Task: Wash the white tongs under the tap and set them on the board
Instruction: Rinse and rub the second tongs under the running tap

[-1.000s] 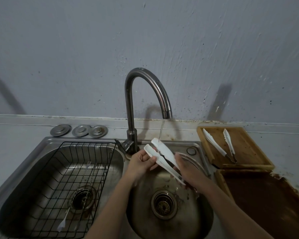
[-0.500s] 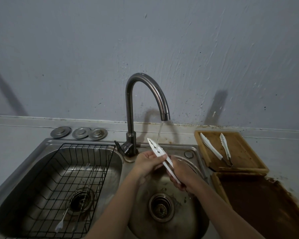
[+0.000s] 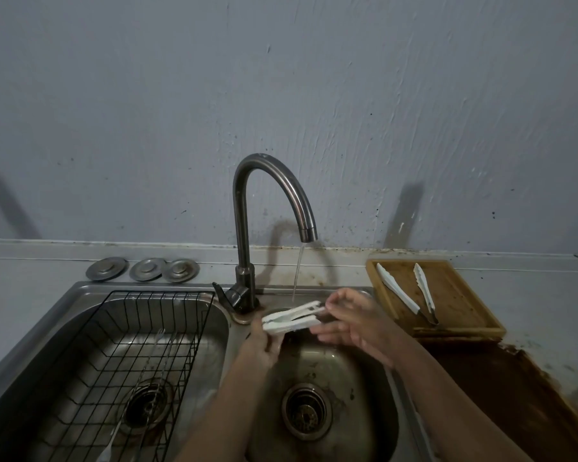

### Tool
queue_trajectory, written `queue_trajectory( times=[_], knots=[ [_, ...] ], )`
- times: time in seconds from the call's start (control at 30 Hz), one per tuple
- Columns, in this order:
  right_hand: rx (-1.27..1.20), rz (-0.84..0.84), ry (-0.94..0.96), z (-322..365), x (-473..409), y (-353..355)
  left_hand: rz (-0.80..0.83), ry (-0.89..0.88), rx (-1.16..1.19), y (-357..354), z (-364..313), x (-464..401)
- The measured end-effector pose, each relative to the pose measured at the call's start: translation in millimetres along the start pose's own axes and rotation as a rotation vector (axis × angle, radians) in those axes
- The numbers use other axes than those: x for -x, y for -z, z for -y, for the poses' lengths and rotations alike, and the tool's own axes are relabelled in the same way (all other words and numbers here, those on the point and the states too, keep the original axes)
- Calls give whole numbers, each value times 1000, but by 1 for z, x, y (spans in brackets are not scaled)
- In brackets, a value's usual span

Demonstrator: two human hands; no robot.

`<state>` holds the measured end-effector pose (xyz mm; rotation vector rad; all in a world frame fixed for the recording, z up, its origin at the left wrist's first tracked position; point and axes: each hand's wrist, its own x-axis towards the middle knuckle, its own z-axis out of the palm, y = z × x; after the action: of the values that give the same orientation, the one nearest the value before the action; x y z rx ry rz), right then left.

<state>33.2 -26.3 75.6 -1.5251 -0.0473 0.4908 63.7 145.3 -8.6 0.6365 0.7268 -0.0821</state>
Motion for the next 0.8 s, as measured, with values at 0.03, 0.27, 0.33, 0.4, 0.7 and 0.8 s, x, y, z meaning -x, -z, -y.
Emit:
queue_trajectory(
  times=[0.03,0.27,0.33,0.4,0.7,0.8],
  knots=[
    [79,-61,91,1,-2,-1,-2,73,74,2,3,-2],
    [420,-208,502,14,-27,-27,-4,389,434,1,28,-3],
    [440,-210,504,13,-33,-29,-7,446,443,3,30,-4],
    [446,-218,492,12,-35,-30,-6,468,437,6,29,-6],
    [556,-255,573,13,-32,-33,6,406,378,8,26,-5],
    [783,-268,620,19,-25,-29,-1,308,207,14,17,-7]
  ],
)
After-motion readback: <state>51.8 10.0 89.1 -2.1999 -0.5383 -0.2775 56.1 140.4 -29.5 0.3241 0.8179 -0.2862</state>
